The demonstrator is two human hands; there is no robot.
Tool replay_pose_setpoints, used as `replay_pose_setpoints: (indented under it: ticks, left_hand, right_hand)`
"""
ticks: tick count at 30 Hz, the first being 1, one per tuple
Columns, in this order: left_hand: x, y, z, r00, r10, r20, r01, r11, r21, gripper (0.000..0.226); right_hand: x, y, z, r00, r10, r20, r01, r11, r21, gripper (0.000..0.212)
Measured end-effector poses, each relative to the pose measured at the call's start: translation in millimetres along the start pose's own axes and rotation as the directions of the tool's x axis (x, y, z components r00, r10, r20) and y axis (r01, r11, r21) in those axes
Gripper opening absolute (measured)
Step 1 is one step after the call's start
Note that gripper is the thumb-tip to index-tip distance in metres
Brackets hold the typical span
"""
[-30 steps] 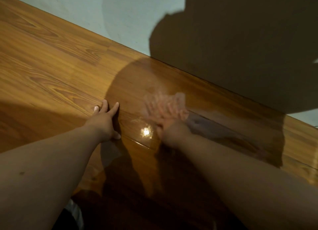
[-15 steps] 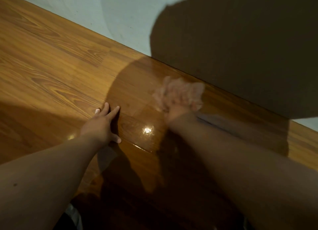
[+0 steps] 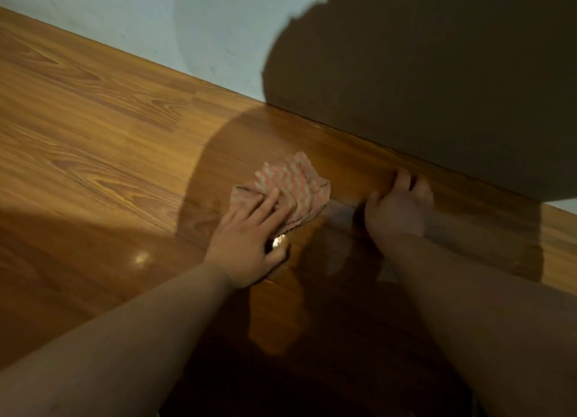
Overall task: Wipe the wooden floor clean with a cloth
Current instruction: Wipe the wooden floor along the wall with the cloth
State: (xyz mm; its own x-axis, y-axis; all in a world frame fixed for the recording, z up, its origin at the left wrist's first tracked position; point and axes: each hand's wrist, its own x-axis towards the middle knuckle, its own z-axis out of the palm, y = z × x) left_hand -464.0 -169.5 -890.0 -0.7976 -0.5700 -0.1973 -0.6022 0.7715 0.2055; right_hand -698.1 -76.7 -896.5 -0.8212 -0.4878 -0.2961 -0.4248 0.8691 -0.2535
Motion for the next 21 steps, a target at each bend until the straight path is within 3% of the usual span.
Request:
replay_pose_setpoints:
  ticks: [6, 8, 11, 12, 14, 16, 18, 19, 21]
  left_hand:
    - [64.5, 5.6, 2.5, 0.994, 0.042, 0.097, -0.053, 0.992, 0.110, 0.057]
    - [85.8, -9.7, -5.0, 0.987, -0.118, 0.107, 0.104, 0.987, 0.123, 0.058]
    - [119.8, -9.0, -15.2, 0.882, -0.452, 0.135, 0.456, 0.890, 0.006, 0.063]
    - [128.4, 0.1, -18.2, 0.860, -0.491, 0.136, 0.501, 0.865, -0.044, 0.063]
    - [139.3, 27.4, -20.1, 0.913, -0.382, 0.142, 0.398, 0.910, -0.115, 0.060]
    - [138.3, 54.5, -12.8, 0.987, -0.069, 0.144, 0.090, 0.985, -0.144, 0.056]
    - [135.1, 66.4, -6.0, 0.965, 0.207, 0.162, -0.188, 0.974, -0.122, 0.054]
    - [136.4, 61.6, -3.2, 0.950, 0.257, 0.177, -0.248, 0.966, -0.072, 0.055]
    - [139.2, 31.3, -1.7, 0.961, 0.228, 0.155, -0.244, 0.966, 0.088, 0.056]
  right_hand:
    - [4.4, -23.6, 6.6, 0.974, 0.107, 0.198, -0.121, 0.991, 0.057, 0.065]
    - [8.5, -29.0, 7.1, 0.964, 0.131, 0.232, -0.156, 0.983, 0.094, 0.062]
    - [7.4, -24.4, 14.0, 0.972, 0.106, 0.211, -0.128, 0.987, 0.093, 0.061]
    - [5.8, -22.6, 16.9, 0.976, 0.087, 0.200, -0.108, 0.989, 0.097, 0.061]
    - [4.4, -18.9, 22.1, 0.983, 0.061, 0.174, -0.080, 0.991, 0.105, 0.062]
    - [3.9, -19.3, 25.9, 0.986, 0.068, 0.150, -0.083, 0.992, 0.094, 0.061]
    - [5.0, -21.8, 28.7, 0.988, 0.081, 0.132, -0.092, 0.993, 0.077, 0.059]
    - [5.0, -22.2, 29.4, 0.988, 0.085, 0.127, -0.095, 0.993, 0.070, 0.058]
    - [4.6, -22.4, 29.7, 0.990, 0.081, 0.115, -0.090, 0.993, 0.072, 0.060]
